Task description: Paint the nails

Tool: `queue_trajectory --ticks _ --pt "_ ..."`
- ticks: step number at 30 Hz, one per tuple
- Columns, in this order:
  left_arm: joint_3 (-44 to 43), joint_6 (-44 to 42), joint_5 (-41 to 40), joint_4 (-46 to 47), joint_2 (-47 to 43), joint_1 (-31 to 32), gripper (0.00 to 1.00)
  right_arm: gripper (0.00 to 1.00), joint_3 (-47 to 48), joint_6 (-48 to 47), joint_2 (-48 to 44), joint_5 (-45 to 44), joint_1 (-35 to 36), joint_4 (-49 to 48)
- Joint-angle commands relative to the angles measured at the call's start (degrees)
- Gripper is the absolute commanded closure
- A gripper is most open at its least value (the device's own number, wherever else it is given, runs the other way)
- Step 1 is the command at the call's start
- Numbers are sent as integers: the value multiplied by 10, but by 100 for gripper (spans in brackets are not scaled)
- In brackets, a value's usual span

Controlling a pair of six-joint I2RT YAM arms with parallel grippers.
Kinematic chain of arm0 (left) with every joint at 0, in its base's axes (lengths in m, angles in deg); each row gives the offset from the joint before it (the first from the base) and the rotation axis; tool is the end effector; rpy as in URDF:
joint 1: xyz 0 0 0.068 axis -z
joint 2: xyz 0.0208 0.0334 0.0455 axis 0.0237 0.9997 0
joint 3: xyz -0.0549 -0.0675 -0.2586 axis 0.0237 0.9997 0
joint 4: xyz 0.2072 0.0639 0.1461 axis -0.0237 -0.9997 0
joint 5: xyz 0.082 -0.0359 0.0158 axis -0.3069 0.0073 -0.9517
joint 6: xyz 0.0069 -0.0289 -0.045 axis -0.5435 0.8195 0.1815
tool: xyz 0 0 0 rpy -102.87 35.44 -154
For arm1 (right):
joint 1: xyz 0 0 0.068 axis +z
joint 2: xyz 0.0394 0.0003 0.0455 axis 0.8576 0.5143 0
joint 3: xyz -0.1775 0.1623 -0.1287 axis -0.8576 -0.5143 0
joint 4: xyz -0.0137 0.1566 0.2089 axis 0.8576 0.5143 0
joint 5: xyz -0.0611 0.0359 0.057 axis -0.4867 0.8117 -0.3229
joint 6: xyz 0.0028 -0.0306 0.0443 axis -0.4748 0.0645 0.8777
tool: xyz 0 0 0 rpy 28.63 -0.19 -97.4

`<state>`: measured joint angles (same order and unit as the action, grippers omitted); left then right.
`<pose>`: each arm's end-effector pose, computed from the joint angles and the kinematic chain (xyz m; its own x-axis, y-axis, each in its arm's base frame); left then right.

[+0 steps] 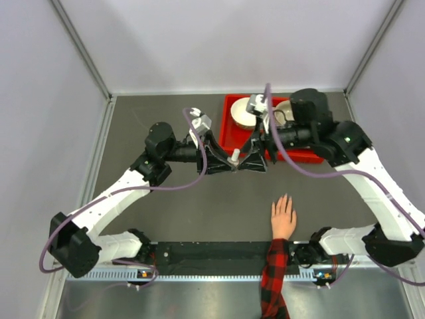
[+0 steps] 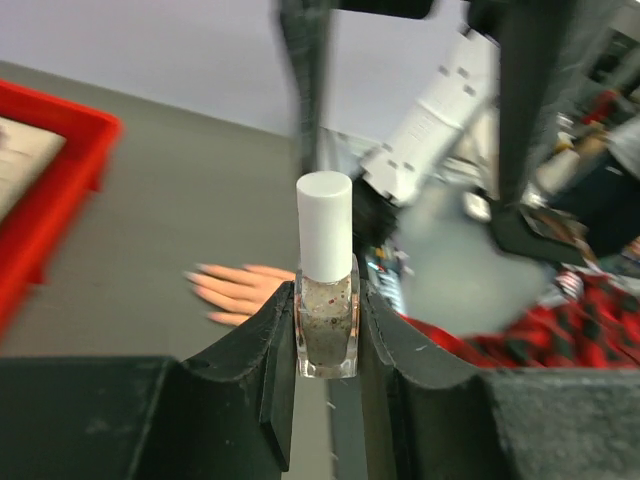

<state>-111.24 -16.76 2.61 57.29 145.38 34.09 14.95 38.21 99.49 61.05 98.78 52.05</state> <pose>0.1965 -0.1764 0.3707 -0.3127 -0.0379 -0.9491 0.9493 -0.0477 -0.3108 0.1514 0.1550 0.4753 -0.2964 -0.3127 -0.9024 -0.9468 0.2202 0.2346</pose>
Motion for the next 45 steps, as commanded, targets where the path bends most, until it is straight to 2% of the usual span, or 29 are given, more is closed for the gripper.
queue_trajectory --ticks 1,2,12,14,19,22,27,28,30,31,32,35,36,38,39,40,41,43,45 --pt "-22 59 127 30 7 0 100 44 24 -63 39 77 2 26" --pt "-24 61 132 32 9 -1 100 49 21 -62 39 70 2 20" --pt "-21 68 135 31 1 -1 100 51 0 -52 29 73 1 6" --pt "-23 74 137 36 6 -1 100 56 0 -47 33 92 2 2" --pt "-30 84 140 46 21 0 100 58 6 -47 43 90 5 3" --pt "-31 85 141 47 25 1 100 65 15 -48 55 82 12 6" --pt "-37 86 144 46 28 0 100 67 27 -52 78 69 28 10" --pt "-39 85 144 45 27 0 100 80 29 -51 81 62 31 10" --pt "-42 67 127 24 23 -1 100 100 29 -39 84 44 33 10" --pt "-43 57 114 15 15 0 100 100 26 -34 87 35 36 8" --pt "-44 25 95 4 9 0 100 100 23 -27 86 26 42 7" --pt "-55 -47 -36 -96 -17 2 100 100 2 31 78 -66 53 -21" --pt "-52 -79 -134 -109 -27 5 100 100 1 92 79 -102 56 -26" --pt "0 -108 -261 -62 -77 31 100 100 1 168 81 -233 67 -37" --pt "26 -127 -334 -32 -94 49 100 100 -5 250 80 -324 88 -46" --pt "72 -154 -451 41 -115 67 100 100 -13 295 80 -375 99 -48" --pt "90 -207 -535 71 -117 119 100 100 -16 336 83 -414 110 -56" --pt "109 -261 -627 142 -90 156 100 100 -29 405 84 -484 127 -77" --pt "97 -268 -629 143 -67 157 100 100 -39 446 83 -480 128 -114"
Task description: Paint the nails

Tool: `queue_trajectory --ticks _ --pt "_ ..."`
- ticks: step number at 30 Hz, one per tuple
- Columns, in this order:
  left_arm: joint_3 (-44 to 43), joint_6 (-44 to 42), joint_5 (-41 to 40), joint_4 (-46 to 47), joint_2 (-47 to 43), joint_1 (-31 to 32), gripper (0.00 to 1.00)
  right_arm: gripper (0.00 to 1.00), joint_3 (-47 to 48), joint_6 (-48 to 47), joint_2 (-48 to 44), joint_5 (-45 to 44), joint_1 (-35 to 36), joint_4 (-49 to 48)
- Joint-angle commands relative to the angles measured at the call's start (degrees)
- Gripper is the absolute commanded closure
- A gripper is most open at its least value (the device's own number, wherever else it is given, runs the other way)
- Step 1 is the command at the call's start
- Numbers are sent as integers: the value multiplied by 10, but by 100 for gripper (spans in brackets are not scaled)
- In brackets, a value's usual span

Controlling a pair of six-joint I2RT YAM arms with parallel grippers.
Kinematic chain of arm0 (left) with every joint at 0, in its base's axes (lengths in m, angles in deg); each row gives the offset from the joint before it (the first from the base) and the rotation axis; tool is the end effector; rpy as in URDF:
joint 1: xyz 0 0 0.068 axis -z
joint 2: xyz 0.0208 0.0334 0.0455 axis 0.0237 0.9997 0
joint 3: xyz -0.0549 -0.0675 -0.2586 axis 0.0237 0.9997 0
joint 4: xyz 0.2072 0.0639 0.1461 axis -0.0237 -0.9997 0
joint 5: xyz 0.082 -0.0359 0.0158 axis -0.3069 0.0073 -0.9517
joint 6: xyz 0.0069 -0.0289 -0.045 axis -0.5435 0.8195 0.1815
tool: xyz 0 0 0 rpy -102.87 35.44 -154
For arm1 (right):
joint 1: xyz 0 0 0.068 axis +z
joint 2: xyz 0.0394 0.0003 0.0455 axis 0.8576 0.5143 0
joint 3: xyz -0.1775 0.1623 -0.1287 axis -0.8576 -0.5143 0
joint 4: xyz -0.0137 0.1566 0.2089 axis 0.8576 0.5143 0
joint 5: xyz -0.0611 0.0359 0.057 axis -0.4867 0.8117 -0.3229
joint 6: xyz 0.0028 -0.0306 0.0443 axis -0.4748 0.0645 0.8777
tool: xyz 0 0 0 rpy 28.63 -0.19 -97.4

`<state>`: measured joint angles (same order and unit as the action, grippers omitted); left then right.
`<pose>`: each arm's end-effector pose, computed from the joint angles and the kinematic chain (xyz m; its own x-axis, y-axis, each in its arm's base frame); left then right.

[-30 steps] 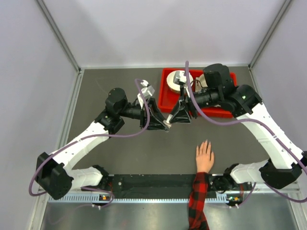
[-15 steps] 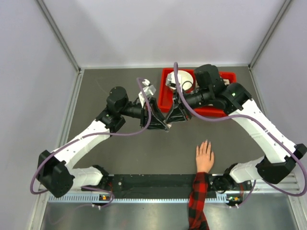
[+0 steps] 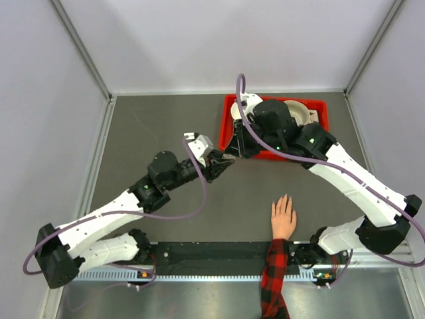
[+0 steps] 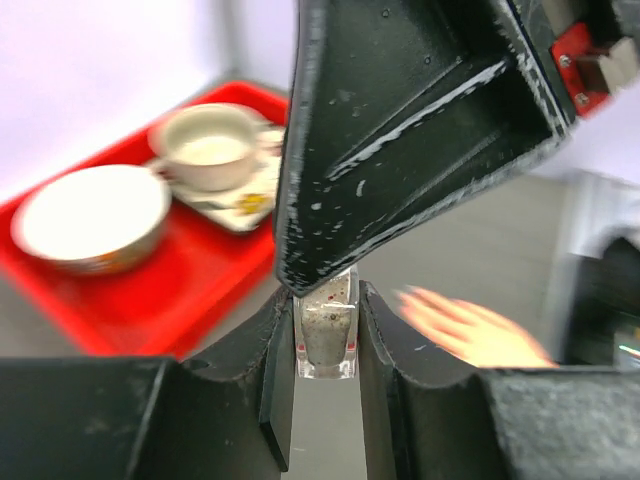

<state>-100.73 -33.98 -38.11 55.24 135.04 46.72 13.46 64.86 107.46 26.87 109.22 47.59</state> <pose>0.1500 -0.1815 0.3446 -0.0475 -0.0804 -0.9956 0.8958 0.4375 -0.0780 0.1749 0.2145 0.4391 -0.6345 -0.1562 -0.7570 -0.6128 0.6985 0.3695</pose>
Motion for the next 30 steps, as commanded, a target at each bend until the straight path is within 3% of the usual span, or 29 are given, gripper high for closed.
queue_trajectory --ticks 1,2,3,5,6,9,12,17,18,20,22,25,30 --pt "-18 -94 -211 158 47 31 100 93 -21 183 3 -137 25 -73" --pt "-20 -83 -200 151 47 31 100 87 -14 173 3 -133 25 -61" --pt "-25 -79 -184 141 44 31 100 71 -4 165 4 -139 25 -43" --pt "-29 -63 -159 94 28 31 100 52 26 122 -4 -146 25 -14" --pt "-27 -56 -145 75 21 30 100 35 28 97 -21 -127 24 -14" --pt "-39 -55 -35 -8 -21 18 100 17 41 3 -51 -50 -11 21" --pt "-76 -30 118 -100 -30 -12 100 11 58 -90 -80 58 -59 45" --pt "-97 79 383 -83 -9 -96 100 11 16 -260 -124 276 -62 19" --pt "-103 102 448 -49 10 -112 100 12 4 -269 -127 289 -63 11" --pt "-111 147 502 -25 29 -119 100 15 8 -296 -117 323 -62 11" --pt "-126 159 550 -20 52 -120 100 26 33 -303 -100 332 -62 33" --pt "-136 167 556 -12 67 -120 100 42 73 -317 -56 373 -62 58" --pt "-129 172 535 9 66 -120 100 46 70 -323 -43 360 -62 56"
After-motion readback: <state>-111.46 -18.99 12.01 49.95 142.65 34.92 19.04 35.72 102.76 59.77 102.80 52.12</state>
